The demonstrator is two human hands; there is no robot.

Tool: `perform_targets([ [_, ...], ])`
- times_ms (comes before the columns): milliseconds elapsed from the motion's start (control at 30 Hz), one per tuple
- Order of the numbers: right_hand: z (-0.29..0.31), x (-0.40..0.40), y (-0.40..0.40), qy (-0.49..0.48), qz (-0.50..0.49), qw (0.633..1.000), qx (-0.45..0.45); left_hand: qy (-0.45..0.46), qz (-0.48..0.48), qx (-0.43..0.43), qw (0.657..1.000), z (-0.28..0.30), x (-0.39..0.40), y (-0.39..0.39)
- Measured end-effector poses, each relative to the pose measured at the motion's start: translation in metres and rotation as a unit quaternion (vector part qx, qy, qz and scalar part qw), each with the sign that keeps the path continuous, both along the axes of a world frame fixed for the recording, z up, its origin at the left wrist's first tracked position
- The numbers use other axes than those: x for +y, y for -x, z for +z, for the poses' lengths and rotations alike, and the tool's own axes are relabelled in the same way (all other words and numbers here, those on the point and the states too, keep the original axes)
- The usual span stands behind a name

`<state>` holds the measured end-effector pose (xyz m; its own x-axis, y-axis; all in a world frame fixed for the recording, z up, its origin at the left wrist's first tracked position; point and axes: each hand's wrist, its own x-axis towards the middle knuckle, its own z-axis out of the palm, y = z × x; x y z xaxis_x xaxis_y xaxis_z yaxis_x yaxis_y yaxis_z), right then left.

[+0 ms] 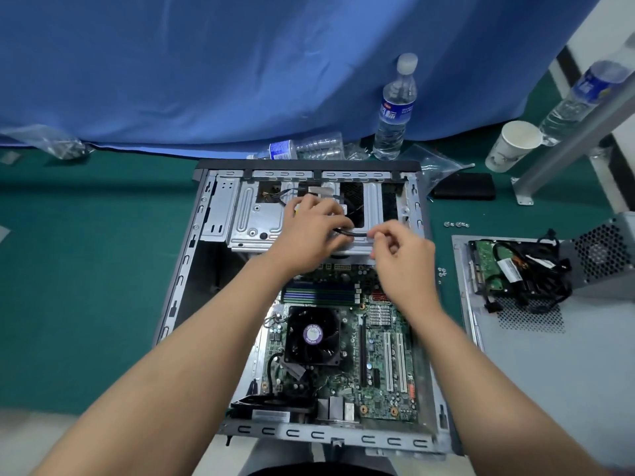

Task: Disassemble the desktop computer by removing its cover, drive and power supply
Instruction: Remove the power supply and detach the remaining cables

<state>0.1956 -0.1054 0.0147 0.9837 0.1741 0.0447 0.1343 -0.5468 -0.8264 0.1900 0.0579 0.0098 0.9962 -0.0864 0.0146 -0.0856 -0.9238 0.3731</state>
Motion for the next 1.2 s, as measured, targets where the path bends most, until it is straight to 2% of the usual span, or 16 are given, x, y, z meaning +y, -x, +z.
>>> perform_targets([
  [167,-0.007,0.008,0.022,-0.092,-0.046,0.982,0.157,0.027,0.028,-0.02,0.999,0.002,-0.004,-0.002],
  [300,-0.014,0.014,0.029,-0.116,-0.077,0.962,0.234,0.071,0.07,-0.031,0.994,0.003,-0.004,0.004],
  [367,-0.021,0.017,0.032,-0.196,-0.098,0.923,0.315,0.085,0.088,-0.043,0.992,0.002,-0.004,0.008],
  [433,-0.026,0.022,0.029,-0.309,-0.131,0.857,0.39,0.08,0.097,-0.046,0.991,0.003,-0.001,0.011],
  [500,-0.03,0.027,0.024,-0.401,-0.165,0.792,0.43,0.096,0.105,-0.035,0.989,0.003,0.002,0.017],
  [567,-0.034,0.034,0.018,-0.441,-0.174,0.761,0.442,0.141,0.122,-0.013,0.982,0.003,0.005,0.024],
  [667,-0.038,0.04,0.015,-0.454,-0.161,0.758,0.439,0.158,0.142,-0.004,0.977,0.004,0.007,0.035],
  [767,-0.043,0.037,0.02,-0.433,-0.162,0.778,0.425,0.147,0.146,-0.048,0.977,0.005,0.006,0.042],
  [867,-0.048,0.033,0.028,-0.386,-0.156,0.799,0.435,0.204,0.207,-0.104,0.951,0.006,-0.003,0.055],
  [967,-0.044,0.037,0.029,-0.357,-0.124,0.809,0.45,0.262,0.294,-0.098,0.914,-0.002,-0.014,0.07],
  [1067,-0.044,0.032,0.029,-0.368,-0.148,0.773,0.495,0.322,0.374,-0.029,0.869,-0.012,-0.016,0.077],
  [1133,-0.047,0.025,0.028,-0.38,-0.181,0.742,0.522,0.301,0.381,-0.006,0.874,-0.016,-0.014,0.077],
  [1200,-0.049,0.021,0.028,-0.374,-0.205,0.738,0.524,0.266,0.364,0.005,0.892,-0.02,-0.012,0.077],
])
